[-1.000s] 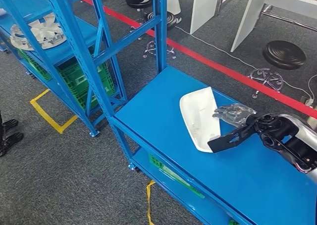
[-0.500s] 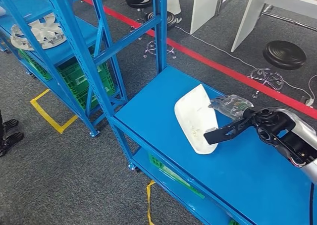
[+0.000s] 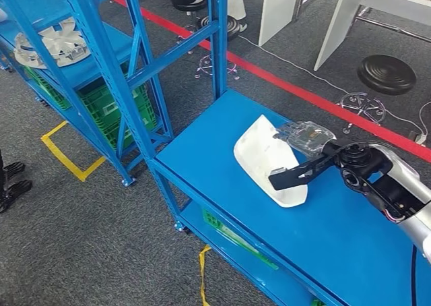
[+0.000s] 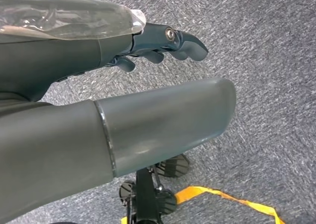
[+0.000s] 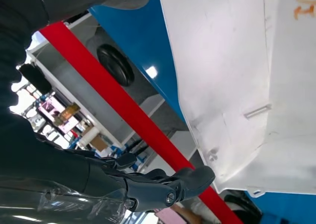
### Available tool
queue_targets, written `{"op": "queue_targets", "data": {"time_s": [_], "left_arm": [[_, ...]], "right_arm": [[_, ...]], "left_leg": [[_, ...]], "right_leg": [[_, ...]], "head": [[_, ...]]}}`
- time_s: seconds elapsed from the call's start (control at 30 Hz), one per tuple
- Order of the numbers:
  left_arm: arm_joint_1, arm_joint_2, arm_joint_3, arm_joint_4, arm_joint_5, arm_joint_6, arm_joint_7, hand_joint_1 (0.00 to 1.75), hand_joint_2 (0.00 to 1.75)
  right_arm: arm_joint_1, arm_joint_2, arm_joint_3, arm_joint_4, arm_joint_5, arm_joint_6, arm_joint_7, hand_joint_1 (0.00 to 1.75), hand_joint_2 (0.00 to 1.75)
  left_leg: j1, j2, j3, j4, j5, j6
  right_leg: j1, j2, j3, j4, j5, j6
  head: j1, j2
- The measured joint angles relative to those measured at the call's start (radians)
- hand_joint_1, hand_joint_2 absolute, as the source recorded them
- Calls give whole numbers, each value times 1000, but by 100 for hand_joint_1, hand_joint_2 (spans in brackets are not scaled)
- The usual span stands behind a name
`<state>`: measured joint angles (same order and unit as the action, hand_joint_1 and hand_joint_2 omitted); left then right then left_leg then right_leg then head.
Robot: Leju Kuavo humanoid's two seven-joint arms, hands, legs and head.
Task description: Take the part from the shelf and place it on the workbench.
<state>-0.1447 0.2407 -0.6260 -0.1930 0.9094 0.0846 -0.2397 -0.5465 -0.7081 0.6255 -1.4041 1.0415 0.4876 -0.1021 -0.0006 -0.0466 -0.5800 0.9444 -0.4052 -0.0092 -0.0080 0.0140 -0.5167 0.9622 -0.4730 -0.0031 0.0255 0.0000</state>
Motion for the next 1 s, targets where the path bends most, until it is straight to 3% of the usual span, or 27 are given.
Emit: {"op": "queue_targets", "data": {"time_s": [0.4, 1.0], "left_arm": [[0, -3, -1, 0, 2, 5, -2, 0, 0], [0, -3, -9, 0, 2, 7, -2, 0, 0]], "right_arm": [[-17, 45, 4, 42, 17, -30, -16, 0, 175], [-17, 66, 10, 61, 6, -28, -17, 0, 175]], "left_leg": [[0, 0, 0, 0, 0, 0], [0, 0, 0, 0, 0, 0]], "right_leg": [[0, 0, 0, 0, 0, 0], [0, 0, 0, 0, 0, 0]], "head": [[0, 0], [0, 0]]}}
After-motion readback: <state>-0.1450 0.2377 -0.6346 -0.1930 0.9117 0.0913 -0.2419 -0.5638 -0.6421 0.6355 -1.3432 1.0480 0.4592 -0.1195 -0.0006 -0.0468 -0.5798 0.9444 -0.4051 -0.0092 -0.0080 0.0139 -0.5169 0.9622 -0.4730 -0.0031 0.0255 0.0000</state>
